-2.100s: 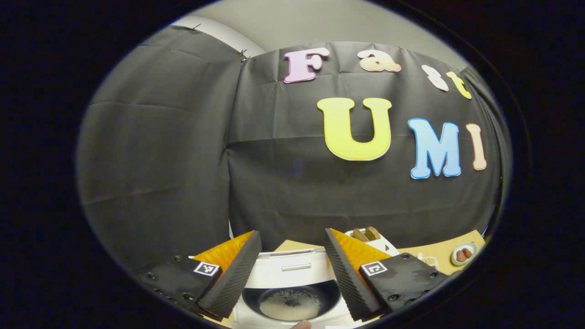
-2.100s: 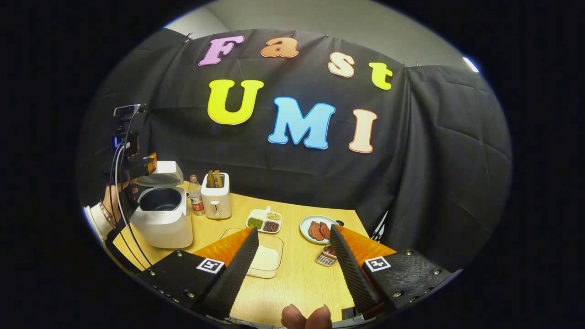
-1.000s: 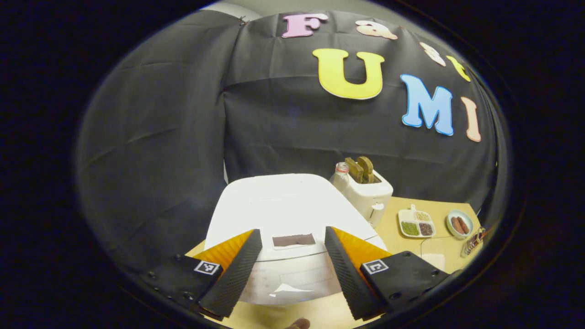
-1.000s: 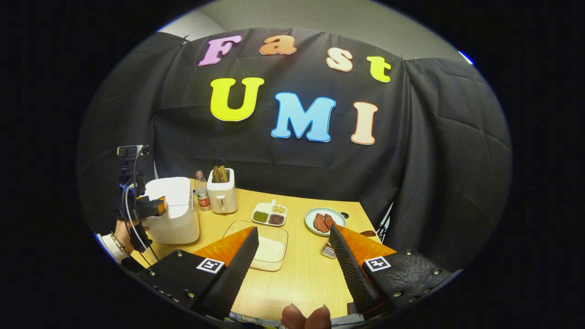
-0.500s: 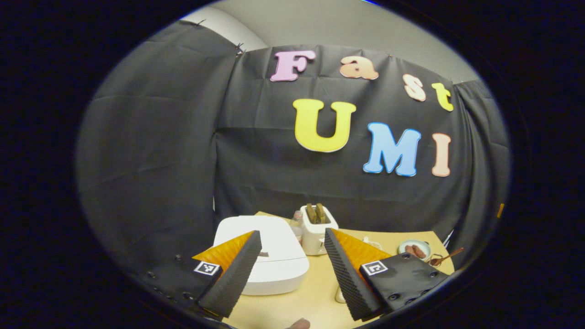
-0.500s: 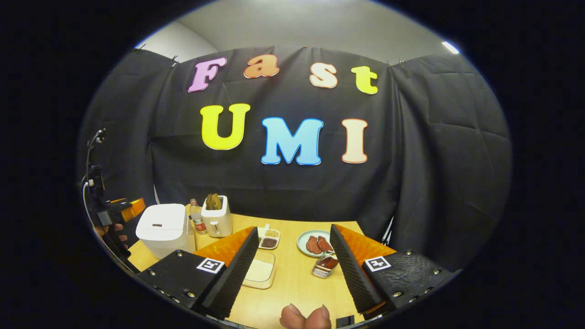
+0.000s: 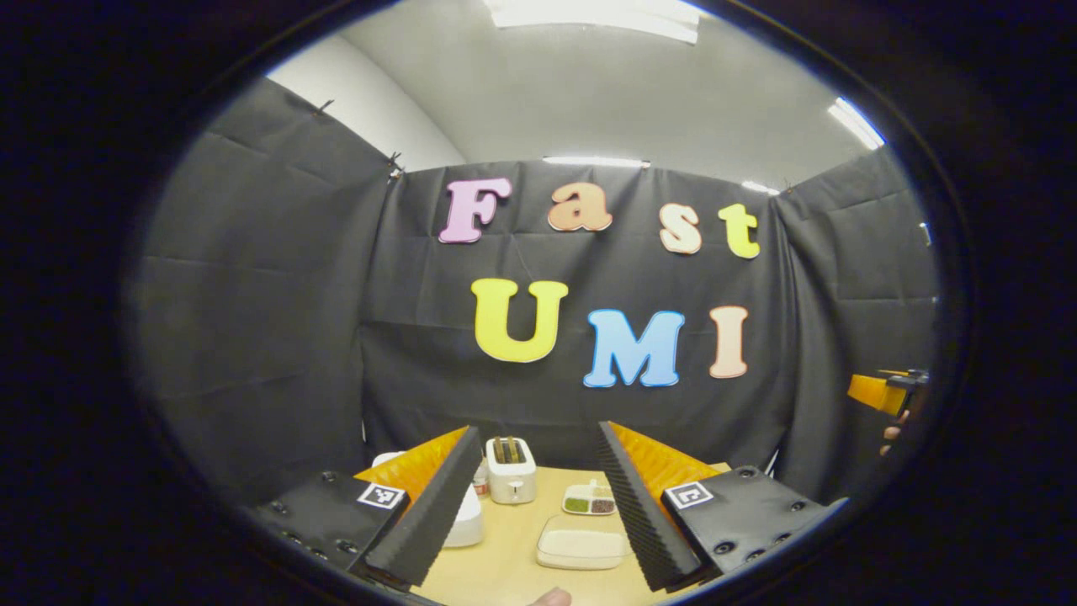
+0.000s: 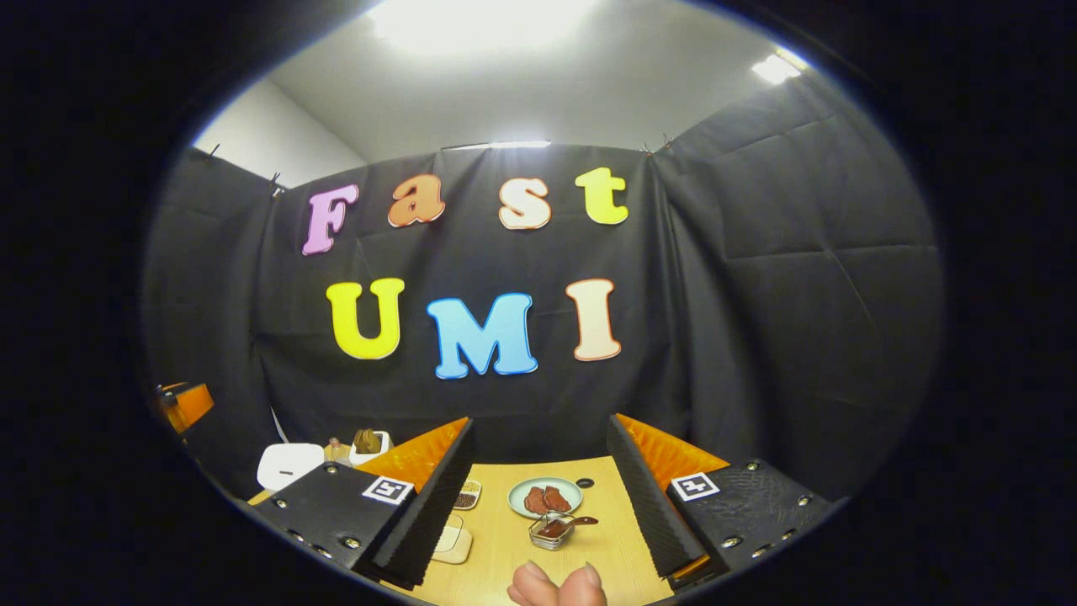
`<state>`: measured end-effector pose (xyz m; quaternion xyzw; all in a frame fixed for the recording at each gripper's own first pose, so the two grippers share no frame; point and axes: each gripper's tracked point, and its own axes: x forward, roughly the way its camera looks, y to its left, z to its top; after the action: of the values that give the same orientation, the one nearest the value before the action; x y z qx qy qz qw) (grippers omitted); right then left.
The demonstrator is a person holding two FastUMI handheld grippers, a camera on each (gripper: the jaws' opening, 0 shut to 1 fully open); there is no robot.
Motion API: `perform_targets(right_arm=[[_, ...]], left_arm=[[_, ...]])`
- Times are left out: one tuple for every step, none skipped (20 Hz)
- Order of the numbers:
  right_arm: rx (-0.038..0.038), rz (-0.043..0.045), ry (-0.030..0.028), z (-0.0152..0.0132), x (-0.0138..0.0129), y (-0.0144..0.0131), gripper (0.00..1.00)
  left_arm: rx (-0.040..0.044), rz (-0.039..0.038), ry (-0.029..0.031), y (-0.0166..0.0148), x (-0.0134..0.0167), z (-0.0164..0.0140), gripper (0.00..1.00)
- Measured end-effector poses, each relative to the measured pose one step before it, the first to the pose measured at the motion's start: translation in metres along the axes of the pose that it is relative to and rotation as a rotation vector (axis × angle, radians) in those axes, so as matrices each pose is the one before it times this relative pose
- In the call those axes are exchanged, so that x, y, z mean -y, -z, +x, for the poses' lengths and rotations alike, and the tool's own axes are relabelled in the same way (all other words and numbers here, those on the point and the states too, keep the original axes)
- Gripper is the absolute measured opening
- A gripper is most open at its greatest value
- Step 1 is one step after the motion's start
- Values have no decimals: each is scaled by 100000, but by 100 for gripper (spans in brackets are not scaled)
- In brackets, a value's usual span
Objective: Close the left gripper, press the button to open the rice cooker; take a wooden spoon from the chopstick holder with the right hand, scoop a spoonful of rice and pour it into the rice cooker, then put the wooden spoon back into the chopstick holder.
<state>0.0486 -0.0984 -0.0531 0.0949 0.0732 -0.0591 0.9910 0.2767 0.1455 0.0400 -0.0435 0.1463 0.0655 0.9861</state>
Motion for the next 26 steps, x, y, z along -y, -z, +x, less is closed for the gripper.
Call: perform_targets(right_arm=[[25,-443,-635,-440,393,-222,96],[-66,-1096,-448,-589,173,-126,98],[348,-682,124,-582,347,-321,98],[663,419,-32,-704,88,-331,98],[1107,1252,-42,-606,-285,-510,94],[1567,1301,-491,-736,-270,-676,98],[1418,618,230,-339,-366,-421,98],[707,16,1298,-242,-175,-309,98],[-841,-233,328,-317,-360,-70,98],[-286,-700,-1857,-611,-983,-49,98],[955,-1319,-243,-490,-748,-477,98],[1758,-1457,1195,-192,-201,-622,98],[1253,-1039,842,-151,-315,-436,98],[979,-258,-651,-328,-806,-267,98],[191,-626,-1597,-242,-1217,-6,98],[-94,-1116,-436,-55,-701,-62,98],[-155,-1080,361,-9,-252,7,98],[353,-383,268,-26,-393,-80,98],[230,207,-806,22,-737,-120,98],[-199,223,-568,-60,-686,-29,98],[-315,226,-384,-75,-272,198,98],[6,200,-79,-50,-253,-68,98],[-678,268,-171,-74,-158,73,98],[-693,358,-560,-97,-425,176,98],[-232,265,-26,-67,-161,-11,98],[-226,13,-200,53,-223,52,98]], left_arm=[[1187,596,-28,-762,899,-1004,93],[1371,734,452,-789,762,-941,93],[1732,841,1408,-767,1039,-671,93],[1396,1467,1975,-801,957,-606,93],[1807,1327,1528,-769,732,-549,93],[1475,1001,892,-538,429,-309,94],[707,-83,760,-252,92,-152,95],[896,-1753,1392,-306,217,-8,96],[-1142,-2535,1077,195,-100,45,96],[-180,-2875,819,22,-307,-120,96],[886,-1962,55,-394,-587,-11,96],[957,196,-375,-326,-703,-86,96],[441,1279,-193,-53,-743,-318,95],[912,992,414,-261,-546,-212,94],[771,229,320,-290,-229,-221,96],[-177,-294,-349,-55,-455,-194,99],[30,-1039,-902,14,-809,-5,92],[-6,-1780,-588,-146,-584,-61,92],[-90,-1684,-355,77,-508,145,96],[-39,-527,-561,-36,-602,-10,92],[-55,834,-703,20,-747,-7,92],[105,1673,-491,-11,-379,-111,92],[206,1672,-558,5,-389,-215,92],[-185,942,51,97,-205,-145,92],[-726,70,360,273,-14,-8,92],[-327,-762,142,185,21,-72,92]])
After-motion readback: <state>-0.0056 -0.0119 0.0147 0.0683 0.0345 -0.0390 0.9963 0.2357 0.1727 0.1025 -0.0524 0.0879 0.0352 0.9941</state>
